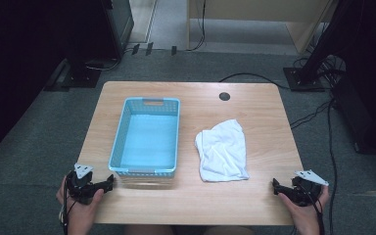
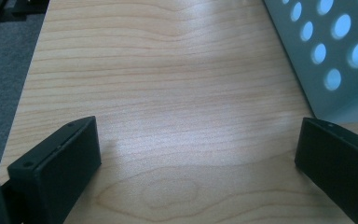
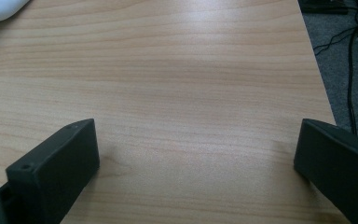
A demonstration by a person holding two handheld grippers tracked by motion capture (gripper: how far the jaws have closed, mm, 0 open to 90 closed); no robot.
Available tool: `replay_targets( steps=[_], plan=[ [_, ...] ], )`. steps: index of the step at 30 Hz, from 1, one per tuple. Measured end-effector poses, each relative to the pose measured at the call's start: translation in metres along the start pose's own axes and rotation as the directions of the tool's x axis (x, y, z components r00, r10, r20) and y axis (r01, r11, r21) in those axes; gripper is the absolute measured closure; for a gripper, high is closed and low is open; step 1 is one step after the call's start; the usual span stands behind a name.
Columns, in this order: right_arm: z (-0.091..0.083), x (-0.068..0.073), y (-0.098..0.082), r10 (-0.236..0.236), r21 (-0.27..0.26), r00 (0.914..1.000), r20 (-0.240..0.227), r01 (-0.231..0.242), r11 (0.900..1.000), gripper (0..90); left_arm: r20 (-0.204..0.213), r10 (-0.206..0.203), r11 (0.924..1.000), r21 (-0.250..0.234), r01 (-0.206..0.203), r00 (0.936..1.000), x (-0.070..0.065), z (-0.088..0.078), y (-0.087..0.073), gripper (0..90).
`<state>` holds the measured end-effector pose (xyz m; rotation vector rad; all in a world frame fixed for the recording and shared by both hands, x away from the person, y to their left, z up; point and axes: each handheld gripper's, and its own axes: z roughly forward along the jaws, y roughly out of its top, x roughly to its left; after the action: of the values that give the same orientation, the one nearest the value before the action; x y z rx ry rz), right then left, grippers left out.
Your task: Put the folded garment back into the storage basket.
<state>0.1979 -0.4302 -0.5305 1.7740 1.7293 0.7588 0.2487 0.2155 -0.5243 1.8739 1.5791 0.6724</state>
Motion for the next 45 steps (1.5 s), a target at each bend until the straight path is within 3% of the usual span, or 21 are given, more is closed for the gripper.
replay_targets(
  steps=[13, 19, 29, 45],
  plan=[
    [-0.002, 0.000, -0.001, 0.005, -0.005, 1.0000, 0.002, -0.005, 1.000, 1.4, -0.003, -0.002, 1.0000, 0.001, 0.002, 1.0000, 0.000, 0.000, 0.000, 0.0],
    [-0.006, -0.002, 0.001, 0.036, -0.017, 0.9993, 0.012, -0.036, 0.999, 1.4, -0.003, -0.002, 1.0000, 0.001, 0.002, 1.0000, 0.000, 0.000, 0.000, 0.0],
    [-0.020, 0.011, 0.013, 0.012, -0.051, 0.9999, -0.002, -0.012, 0.999, 1.4, -0.001, -0.001, 1.0000, 0.001, 0.001, 1.0000, -0.001, -0.001, -0.001, 0.0],
    [-0.020, 0.027, 0.028, 0.013, -0.080, 0.9997, -0.020, -0.014, 0.997, 1.4, 0.000, 0.000, 1.0000, 0.001, 0.000, 1.0000, -0.001, -0.001, -0.001, 0.0]
  ],
)
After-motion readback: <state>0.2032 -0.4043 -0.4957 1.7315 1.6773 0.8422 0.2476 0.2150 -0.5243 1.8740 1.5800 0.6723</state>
